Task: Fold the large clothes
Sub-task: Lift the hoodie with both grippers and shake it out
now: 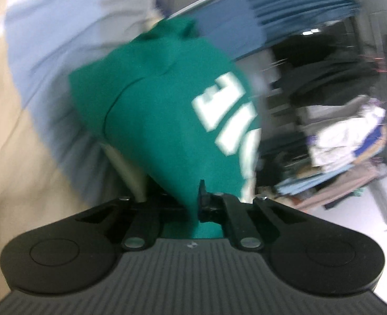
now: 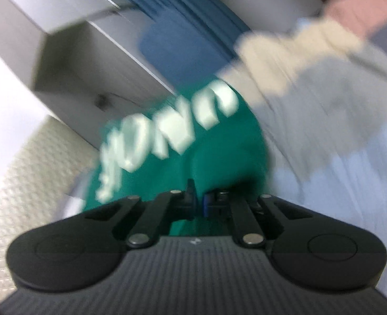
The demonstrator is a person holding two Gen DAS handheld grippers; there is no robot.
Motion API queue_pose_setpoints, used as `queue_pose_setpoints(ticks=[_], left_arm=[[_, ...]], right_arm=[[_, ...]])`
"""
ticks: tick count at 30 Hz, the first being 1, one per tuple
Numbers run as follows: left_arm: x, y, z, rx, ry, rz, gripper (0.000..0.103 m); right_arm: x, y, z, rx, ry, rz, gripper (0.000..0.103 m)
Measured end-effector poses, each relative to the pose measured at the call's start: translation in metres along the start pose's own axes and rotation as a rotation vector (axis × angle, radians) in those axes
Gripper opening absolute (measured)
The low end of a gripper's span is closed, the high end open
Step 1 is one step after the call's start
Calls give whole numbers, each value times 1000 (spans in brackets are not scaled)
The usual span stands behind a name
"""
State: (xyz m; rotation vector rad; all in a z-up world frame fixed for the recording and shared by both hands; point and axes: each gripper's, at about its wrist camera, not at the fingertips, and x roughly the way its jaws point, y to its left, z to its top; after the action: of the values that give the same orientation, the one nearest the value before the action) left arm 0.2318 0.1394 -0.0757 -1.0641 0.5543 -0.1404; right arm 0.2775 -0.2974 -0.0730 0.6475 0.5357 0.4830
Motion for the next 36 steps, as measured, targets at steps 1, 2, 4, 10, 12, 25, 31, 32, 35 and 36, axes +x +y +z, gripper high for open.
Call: queue_pose_setpoints(ticks=[1,2,4,10,12,25,31,32,35,36], left_arm=[[-10,-9,2,23,-22,-23,6],[-18,-16,3,42,-37,-44,6],[-38,-28,5,74,-64,-95,6],[-115,-46,-2,104,-113,-211,6],[-131,-45,-10,99,-97,-194,6],[-103,-6,-31,34,24,95,8],[-93,-2,-40,-11,102,74,77],[-86,-2,-41,-19,136,65,77],[-67,0,-55,-39,209,46,78],[-63,0,-59,-36,219,51,78]], right_arm=[[-9,9,4,-24,-34,32,8],[-16,16,6,-45,-54,54,7],[-33,30,8,-85,-96,88,7],[-91,56,5,-137,-207,157,7],[-103,59,0,-121,-208,161,7],[-67,24,-37,59,68,-92,11],[-68,22,-47,130,97,-108,69],[-69,20,-48,149,107,-93,69],[-62,18,-53,188,138,-66,69],[-58,18,-54,198,155,-54,69]])
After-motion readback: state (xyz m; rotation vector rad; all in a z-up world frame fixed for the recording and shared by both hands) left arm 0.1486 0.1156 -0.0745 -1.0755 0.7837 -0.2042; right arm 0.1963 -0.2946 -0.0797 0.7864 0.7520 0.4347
